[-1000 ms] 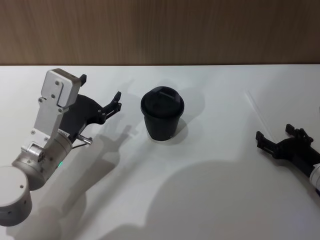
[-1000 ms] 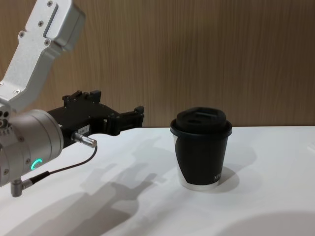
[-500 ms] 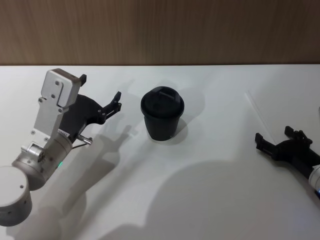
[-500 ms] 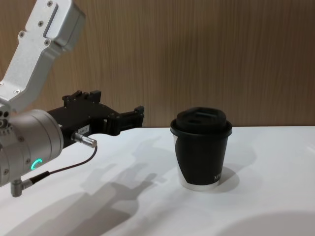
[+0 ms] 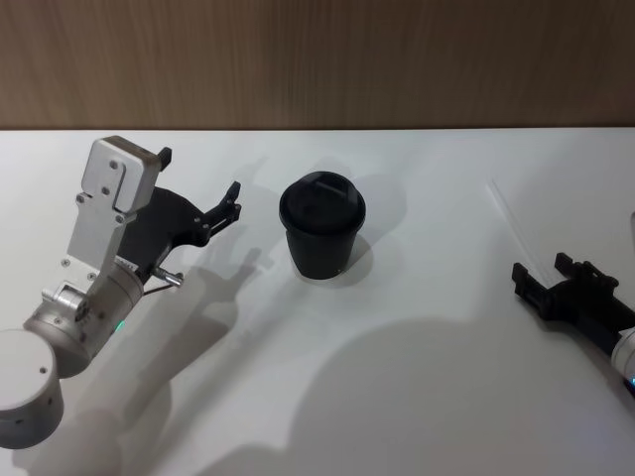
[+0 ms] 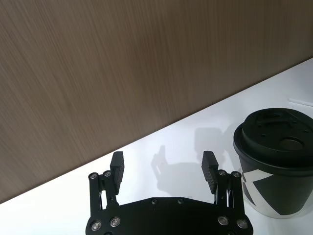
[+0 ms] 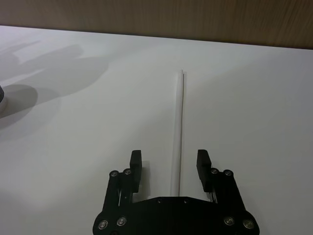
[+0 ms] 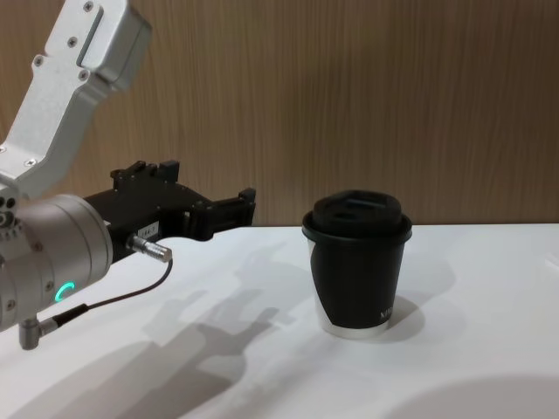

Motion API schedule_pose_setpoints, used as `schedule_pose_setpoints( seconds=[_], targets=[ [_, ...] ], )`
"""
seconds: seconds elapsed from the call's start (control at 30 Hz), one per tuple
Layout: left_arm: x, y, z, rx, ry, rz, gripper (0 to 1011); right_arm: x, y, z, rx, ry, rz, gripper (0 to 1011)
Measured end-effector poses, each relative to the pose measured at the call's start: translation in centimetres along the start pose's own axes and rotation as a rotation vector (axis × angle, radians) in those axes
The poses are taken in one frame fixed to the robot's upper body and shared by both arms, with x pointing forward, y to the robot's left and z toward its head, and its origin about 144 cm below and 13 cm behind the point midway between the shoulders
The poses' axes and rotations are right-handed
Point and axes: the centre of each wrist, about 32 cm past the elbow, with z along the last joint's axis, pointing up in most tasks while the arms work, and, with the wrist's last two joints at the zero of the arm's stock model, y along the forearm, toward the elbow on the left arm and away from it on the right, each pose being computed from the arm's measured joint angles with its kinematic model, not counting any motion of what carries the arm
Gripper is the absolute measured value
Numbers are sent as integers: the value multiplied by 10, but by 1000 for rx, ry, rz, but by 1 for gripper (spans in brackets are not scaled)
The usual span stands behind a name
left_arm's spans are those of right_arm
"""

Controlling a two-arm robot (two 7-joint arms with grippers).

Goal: Pick up the straw with one hand, pass it to the other hand, and insert it into the cup.

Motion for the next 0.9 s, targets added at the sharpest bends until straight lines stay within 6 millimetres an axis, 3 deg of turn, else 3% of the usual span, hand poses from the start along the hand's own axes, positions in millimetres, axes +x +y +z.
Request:
schedule_pose_setpoints(
  seconds=[0.63,0.9],
  targets=[
    [0,0,0,0,0,0,1003,0,0,0,-2,-1,-1,111],
    [0,0,0,0,0,0,1003,0,0,0,-2,-1,-1,18]
  ],
)
